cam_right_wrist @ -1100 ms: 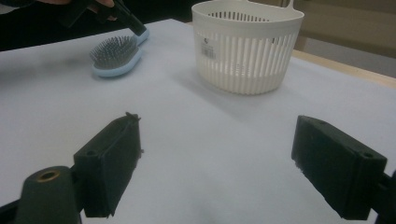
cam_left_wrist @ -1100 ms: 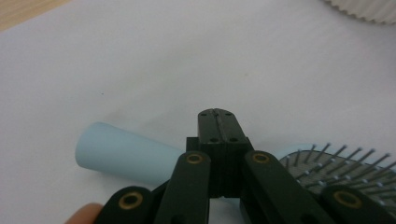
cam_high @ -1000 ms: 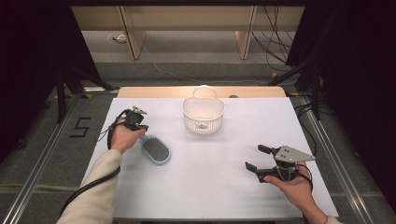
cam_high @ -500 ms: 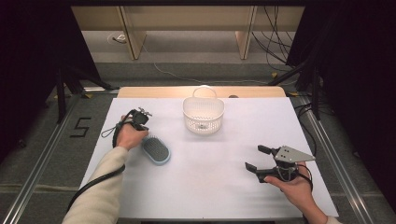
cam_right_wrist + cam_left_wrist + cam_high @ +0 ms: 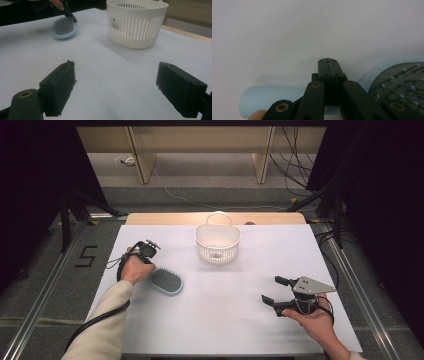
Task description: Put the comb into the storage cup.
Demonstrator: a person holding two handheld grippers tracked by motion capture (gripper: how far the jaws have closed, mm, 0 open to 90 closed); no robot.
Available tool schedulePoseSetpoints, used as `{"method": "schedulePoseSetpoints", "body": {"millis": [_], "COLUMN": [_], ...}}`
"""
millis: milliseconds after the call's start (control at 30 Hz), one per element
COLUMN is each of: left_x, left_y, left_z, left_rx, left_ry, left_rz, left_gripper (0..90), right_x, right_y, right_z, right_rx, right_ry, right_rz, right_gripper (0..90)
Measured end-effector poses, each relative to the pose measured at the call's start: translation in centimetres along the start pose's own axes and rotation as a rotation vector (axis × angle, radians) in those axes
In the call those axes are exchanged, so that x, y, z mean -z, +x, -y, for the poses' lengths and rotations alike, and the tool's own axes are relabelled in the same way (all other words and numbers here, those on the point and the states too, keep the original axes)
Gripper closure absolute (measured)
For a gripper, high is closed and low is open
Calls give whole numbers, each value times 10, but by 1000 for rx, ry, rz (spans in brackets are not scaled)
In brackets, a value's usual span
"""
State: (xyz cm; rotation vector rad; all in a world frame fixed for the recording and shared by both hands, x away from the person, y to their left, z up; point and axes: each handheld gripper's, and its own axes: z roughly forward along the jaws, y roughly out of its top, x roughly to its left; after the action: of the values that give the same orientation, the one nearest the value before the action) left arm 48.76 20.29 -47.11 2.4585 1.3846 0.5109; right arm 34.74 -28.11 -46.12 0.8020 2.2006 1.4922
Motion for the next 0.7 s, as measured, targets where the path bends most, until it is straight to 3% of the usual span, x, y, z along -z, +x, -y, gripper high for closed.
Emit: {"method": "schedulePoseSetpoints", "body": {"millis": [300,700], "left_x": [13,25], "left_y": [-2,-6], "left_z": [24,50], "left_rx": [33,99], "left_ry": [33,14], "left_rz": [30,72], "left_gripper": [900,900], "right_x": [-2,-3], "right_y": [1,2], "right_z": [0,0], "right_rx": [4,7], "right_ry": [7,10], "right_rz": [-5,-8], "right_gripper": [169,171]}}
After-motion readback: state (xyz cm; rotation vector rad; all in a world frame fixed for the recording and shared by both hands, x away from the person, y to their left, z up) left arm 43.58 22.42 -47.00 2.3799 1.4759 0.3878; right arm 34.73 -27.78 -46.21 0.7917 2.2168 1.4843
